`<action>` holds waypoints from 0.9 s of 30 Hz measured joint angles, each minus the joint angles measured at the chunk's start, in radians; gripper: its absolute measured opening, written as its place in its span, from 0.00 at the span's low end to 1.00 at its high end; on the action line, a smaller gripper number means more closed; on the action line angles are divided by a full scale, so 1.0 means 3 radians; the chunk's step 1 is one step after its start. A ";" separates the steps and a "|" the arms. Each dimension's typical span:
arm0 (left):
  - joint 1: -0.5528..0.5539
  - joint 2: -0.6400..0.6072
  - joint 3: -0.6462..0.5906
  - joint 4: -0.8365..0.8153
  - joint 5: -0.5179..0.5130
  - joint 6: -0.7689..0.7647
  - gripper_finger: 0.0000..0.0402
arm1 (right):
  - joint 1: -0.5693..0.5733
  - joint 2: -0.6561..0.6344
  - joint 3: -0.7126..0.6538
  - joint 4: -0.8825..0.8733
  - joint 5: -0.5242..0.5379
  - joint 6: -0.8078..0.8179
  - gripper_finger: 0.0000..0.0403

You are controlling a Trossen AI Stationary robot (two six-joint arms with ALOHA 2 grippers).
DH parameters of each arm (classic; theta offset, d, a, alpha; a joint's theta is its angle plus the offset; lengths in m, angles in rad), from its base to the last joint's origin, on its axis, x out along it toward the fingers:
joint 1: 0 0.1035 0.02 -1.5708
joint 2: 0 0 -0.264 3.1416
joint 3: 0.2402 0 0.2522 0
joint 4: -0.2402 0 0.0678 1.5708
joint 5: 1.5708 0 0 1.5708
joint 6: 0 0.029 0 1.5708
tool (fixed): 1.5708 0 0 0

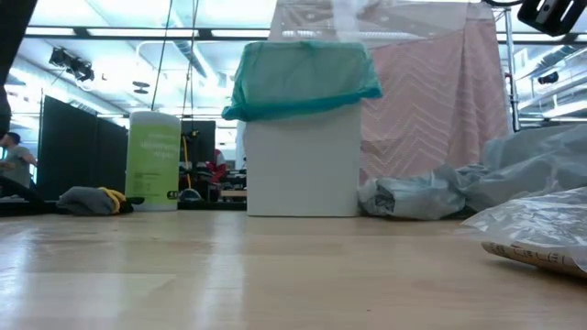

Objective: Place trash/remove bag and relplace
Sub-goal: Put the transparent plastic material into the trash bin

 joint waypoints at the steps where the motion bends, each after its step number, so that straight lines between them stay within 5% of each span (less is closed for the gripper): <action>1: 0.0055 0.0000 0.0008 -0.0130 -0.0001 -0.0001 0.00 | 0.0000 0.0000 0.0000 0.0001 0.0000 0.0000 0.05; 9: 0.0362 0.0030 0.0005 -0.0853 0.0220 -0.0070 0.06 | 0.0000 0.0000 0.0000 0.0008 -0.0006 -0.0093 0.05; 16: 0.0436 0.0033 0.0004 -0.0841 0.0670 -0.0068 0.18 | 0.0003 0.0000 0.0000 0.0008 -0.0174 -0.0098 0.05; 27: -0.0058 0.0023 0.0465 -0.1393 0.0936 -0.0313 0.31 | 0.0004 0.0000 0.0000 -0.0005 -0.0247 -0.0130 0.05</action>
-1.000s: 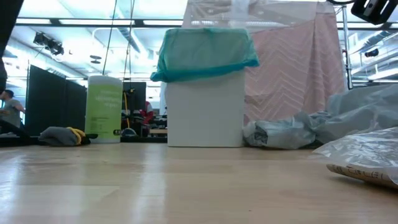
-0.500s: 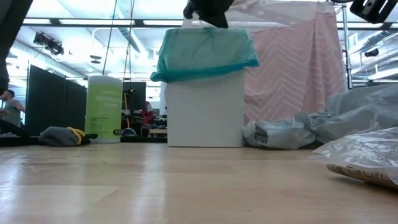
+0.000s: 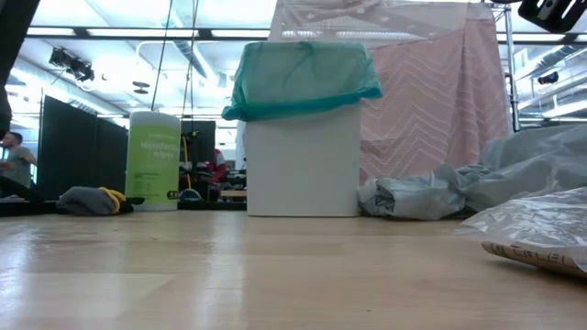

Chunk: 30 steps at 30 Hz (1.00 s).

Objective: Place trash/remove bag and relplace
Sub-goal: Put the transparent plastic material into the trash bin

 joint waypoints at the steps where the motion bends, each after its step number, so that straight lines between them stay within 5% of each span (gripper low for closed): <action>1: -0.0080 -0.0005 -0.0022 -0.0013 -0.0002 -0.0072 0.31 | 0.0000 0.0000 0.0000 -0.0001 0.0000 -0.0001 0.05; 8: -0.0598 0.0004 -0.0813 0.0371 -0.0087 -0.0656 0.30 | 0.0000 0.0000 0.0000 -0.0012 -0.0015 -0.0004 0.05; 17: -0.0847 0.0264 -0.2218 0.2748 0.0083 -0.0714 0.30 | 0.0000 0.0000 0.0000 -0.0020 -0.0017 -0.0027 0.05; 25: -0.0890 0.0922 -0.2294 0.3879 0.0396 -0.0619 0.30 | 0.0000 0.0001 0.0000 -0.0018 -0.0019 0.0005 0.05; 30: -0.0883 0.1216 -0.2159 0.4007 0.0540 -0.0620 0.30 | -0.0001 0.0001 0.0000 -0.0017 -0.0017 0.0006 0.05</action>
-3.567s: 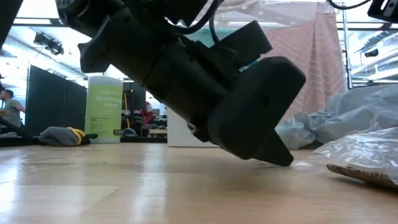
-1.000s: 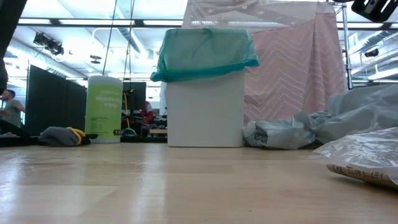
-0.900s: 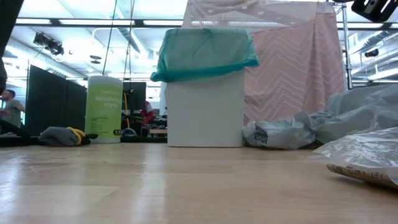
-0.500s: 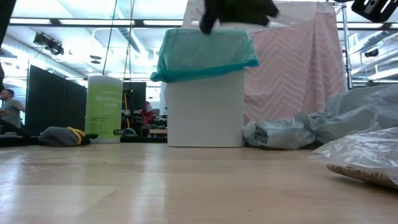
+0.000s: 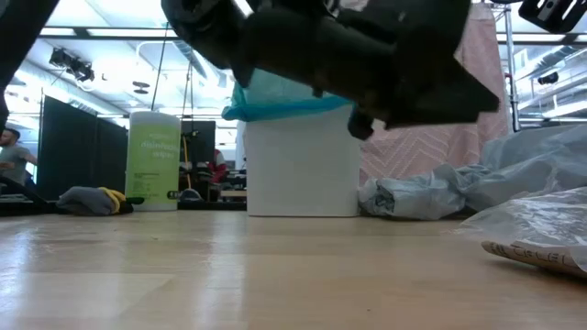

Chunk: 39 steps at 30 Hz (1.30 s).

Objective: Place trash/remove bag and relplace
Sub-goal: Put the transparent plastic material into the trash bin

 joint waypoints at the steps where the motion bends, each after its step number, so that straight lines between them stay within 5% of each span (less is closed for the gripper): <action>1: -0.0001 0.0045 0.0028 -0.0002 0.0013 0.0020 0.30 | 0.0000 0.0000 0.0000 0.0000 0.0000 0.0001 0.05; 18: -0.0005 0.0620 0.0211 -0.0008 0.0099 0.0132 0.30 | -0.0003 0.0000 0.0000 -0.0001 0.0003 0.0006 0.05; 26: 0.0025 0.0632 0.0230 -0.0377 0.0152 -0.0284 0.29 | -0.0004 0.0000 0.0000 0.0004 0.0004 0.0008 0.05; 32: 0.0104 0.0624 0.0410 -0.0954 0.0441 -0.0377 0.05 | -0.0004 0.0000 0.0000 0.0004 0.0020 0.0008 0.05; 39: 0.0134 0.0617 0.0706 -0.1291 0.0492 -0.0512 0.01 | -0.0045 0.0000 0.0000 0.0003 0.0045 0.0006 0.05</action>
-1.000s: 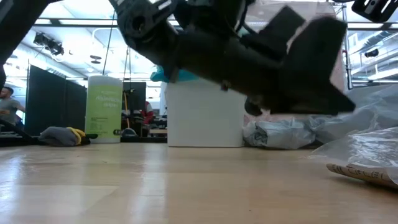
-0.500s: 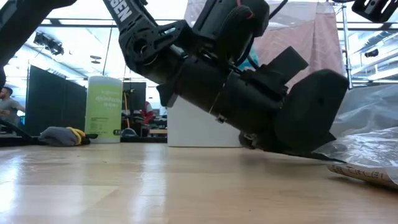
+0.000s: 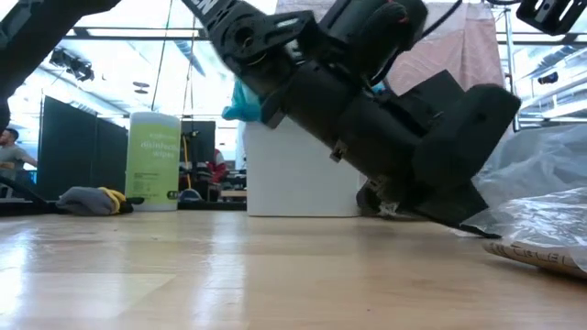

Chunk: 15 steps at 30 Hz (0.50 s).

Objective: Place trash/remove bag and relplace
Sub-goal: Put the transparent plastic material into the trash bin

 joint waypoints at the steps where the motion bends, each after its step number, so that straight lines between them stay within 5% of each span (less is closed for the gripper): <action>1: 0.0001 0.0001 0.0076 -0.0112 0.0008 -0.0027 0.01 | -0.0013 0.0000 0.0000 0.0001 0.0000 0.0000 0.05; 9: 0.0004 -0.0107 0.0799 -0.1374 -0.0071 0.0229 0.00 | -0.0056 0.0000 0.0000 -0.0003 0.0000 -0.0020 0.05; 15: 0.0026 -0.0250 0.0853 -0.1811 -0.0090 0.0308 0.00 | -0.0056 0.0000 0.0000 -0.0004 -0.0014 -0.0037 0.05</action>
